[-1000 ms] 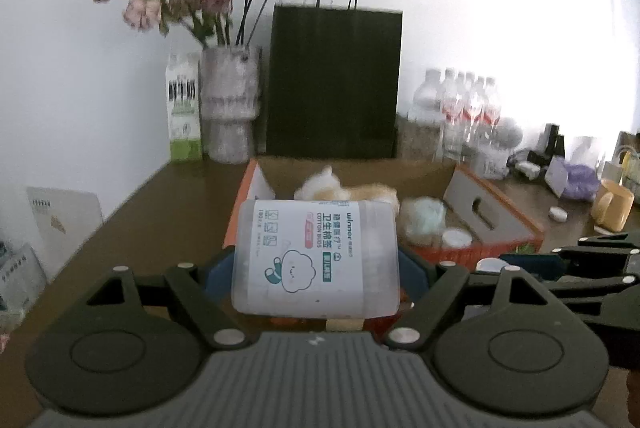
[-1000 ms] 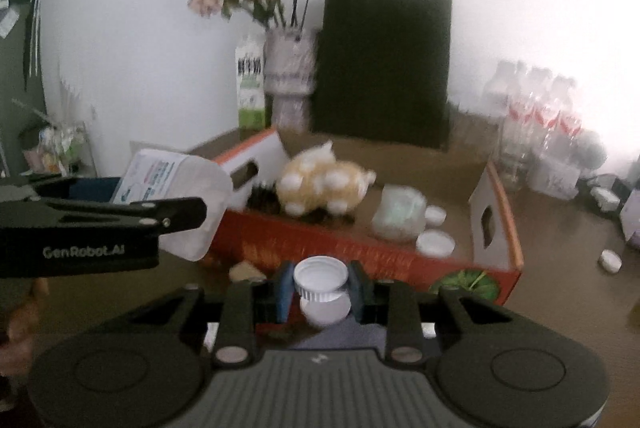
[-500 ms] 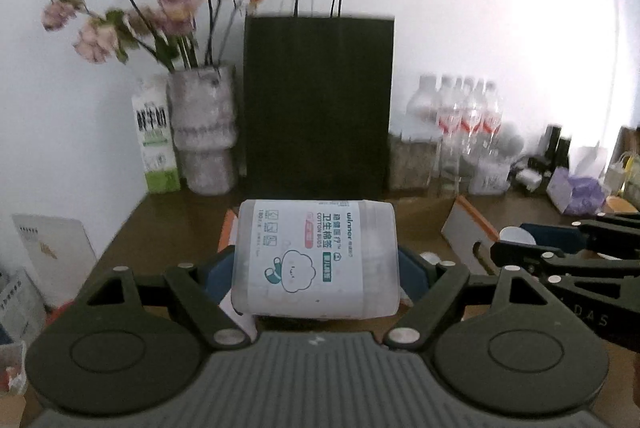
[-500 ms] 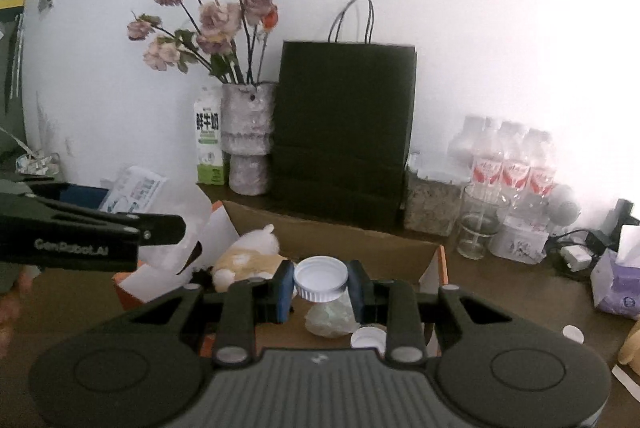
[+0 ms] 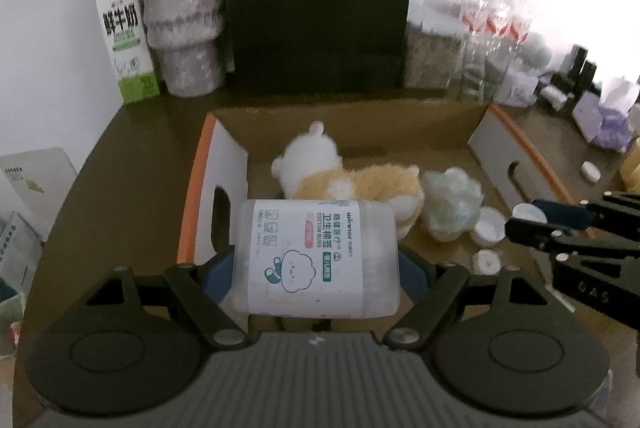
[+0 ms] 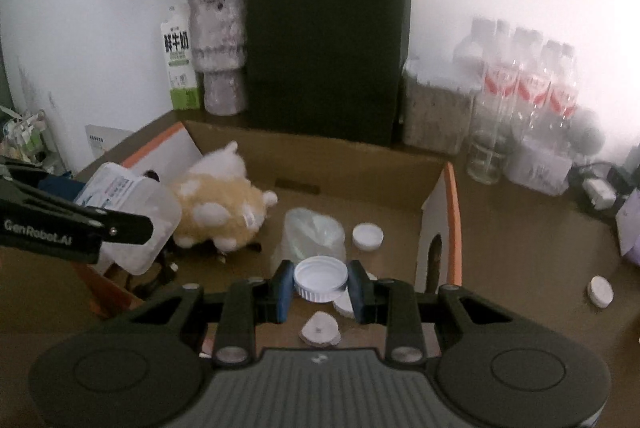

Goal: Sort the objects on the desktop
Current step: 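Lift the tub and cap with both tools and carry them over the box, then open both tools to drop the tub and cap into the box, then withdraw both tools from the box back toward the table, then grasp the crumpled white tissue with the left tool while the right tool approaches the red flower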

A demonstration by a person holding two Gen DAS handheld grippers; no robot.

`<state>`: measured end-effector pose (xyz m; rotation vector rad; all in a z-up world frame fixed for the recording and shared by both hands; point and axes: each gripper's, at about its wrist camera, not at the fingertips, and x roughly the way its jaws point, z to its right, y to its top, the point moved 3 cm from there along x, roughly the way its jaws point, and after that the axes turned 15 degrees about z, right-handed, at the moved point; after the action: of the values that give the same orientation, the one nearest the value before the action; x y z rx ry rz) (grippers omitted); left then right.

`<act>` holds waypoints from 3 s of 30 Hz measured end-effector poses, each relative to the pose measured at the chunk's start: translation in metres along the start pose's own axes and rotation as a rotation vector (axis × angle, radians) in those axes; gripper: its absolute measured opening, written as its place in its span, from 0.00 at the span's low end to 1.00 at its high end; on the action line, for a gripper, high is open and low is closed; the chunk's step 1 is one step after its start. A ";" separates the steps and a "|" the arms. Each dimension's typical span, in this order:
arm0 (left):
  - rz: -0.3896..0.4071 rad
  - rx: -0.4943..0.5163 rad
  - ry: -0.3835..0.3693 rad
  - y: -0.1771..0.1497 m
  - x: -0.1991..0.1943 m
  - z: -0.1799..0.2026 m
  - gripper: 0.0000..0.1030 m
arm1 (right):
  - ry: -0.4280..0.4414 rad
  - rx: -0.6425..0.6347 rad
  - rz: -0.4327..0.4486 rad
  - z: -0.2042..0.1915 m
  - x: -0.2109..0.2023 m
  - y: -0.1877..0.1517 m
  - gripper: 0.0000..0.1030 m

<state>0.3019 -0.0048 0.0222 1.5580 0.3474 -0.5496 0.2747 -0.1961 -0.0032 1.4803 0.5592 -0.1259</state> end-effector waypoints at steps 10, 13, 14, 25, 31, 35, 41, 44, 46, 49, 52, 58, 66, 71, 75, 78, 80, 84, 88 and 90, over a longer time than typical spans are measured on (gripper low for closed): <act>-0.083 -0.002 0.004 -0.017 0.028 0.000 0.80 | 0.022 -0.011 -0.065 -0.002 0.015 -0.018 0.27; -0.095 -0.011 0.005 -0.020 0.034 0.000 0.81 | 0.026 -0.015 -0.084 -0.002 0.020 -0.021 0.27; -0.092 -0.012 0.007 -0.021 0.035 0.000 0.81 | 0.027 -0.010 -0.087 -0.001 0.022 -0.022 0.27; -0.054 -0.028 0.022 -0.019 0.035 -0.002 0.89 | 0.027 0.034 -0.087 0.005 0.021 -0.018 0.55; -0.003 -0.008 0.034 -0.012 0.019 0.001 1.00 | 0.016 0.040 -0.027 0.005 0.008 -0.006 0.89; 0.046 0.015 0.063 -0.008 0.005 0.003 1.00 | 0.028 0.052 0.003 0.004 -0.004 0.002 0.90; 0.083 0.009 0.051 -0.007 -0.016 0.001 1.00 | 0.004 0.024 0.036 -0.001 -0.026 0.007 0.97; 0.094 0.011 0.054 -0.008 -0.027 0.001 1.00 | 0.000 0.017 0.049 -0.004 -0.036 0.009 0.97; 0.104 0.009 0.053 -0.008 -0.034 0.001 1.00 | -0.001 0.014 0.057 -0.006 -0.043 0.009 0.98; 0.123 0.007 0.058 -0.008 -0.046 0.001 1.00 | -0.006 0.013 0.068 -0.009 -0.053 0.010 1.00; 0.146 0.001 0.059 -0.009 -0.058 0.000 1.00 | -0.009 0.012 0.081 -0.012 -0.064 0.010 1.00; 0.185 -0.008 0.056 -0.016 -0.084 -0.003 1.00 | -0.009 -0.010 0.117 -0.021 -0.091 0.006 1.00; 0.241 -0.014 0.067 -0.033 -0.117 -0.011 1.00 | -0.001 -0.050 0.185 -0.036 -0.131 -0.010 1.00; 0.288 -0.045 0.059 -0.060 -0.139 -0.020 1.00 | 0.009 -0.063 0.210 -0.047 -0.153 -0.035 1.00; 0.338 -0.045 0.083 -0.086 -0.153 -0.024 1.00 | 0.010 -0.066 0.219 -0.058 -0.162 -0.059 1.00; 0.362 -0.034 0.108 -0.105 -0.158 -0.022 1.00 | 0.002 -0.043 0.218 -0.063 -0.166 -0.078 1.00; 0.368 -0.038 0.115 -0.116 -0.161 -0.020 1.00 | -0.007 -0.016 0.219 -0.065 -0.169 -0.089 1.00; 0.354 -0.034 0.108 -0.132 -0.161 -0.014 1.00 | -0.024 0.002 0.218 -0.068 -0.175 -0.106 1.00; 0.340 0.008 0.087 -0.138 -0.156 -0.003 1.00 | -0.036 -0.028 0.217 -0.071 -0.176 -0.111 1.00; 0.327 0.028 0.084 -0.139 -0.150 0.003 1.00 | -0.037 -0.024 0.217 -0.070 -0.174 -0.110 1.00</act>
<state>0.1020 0.0190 -0.0142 1.6270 0.1432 -0.2355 0.0589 -0.1850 -0.0277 1.5021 0.3657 0.0236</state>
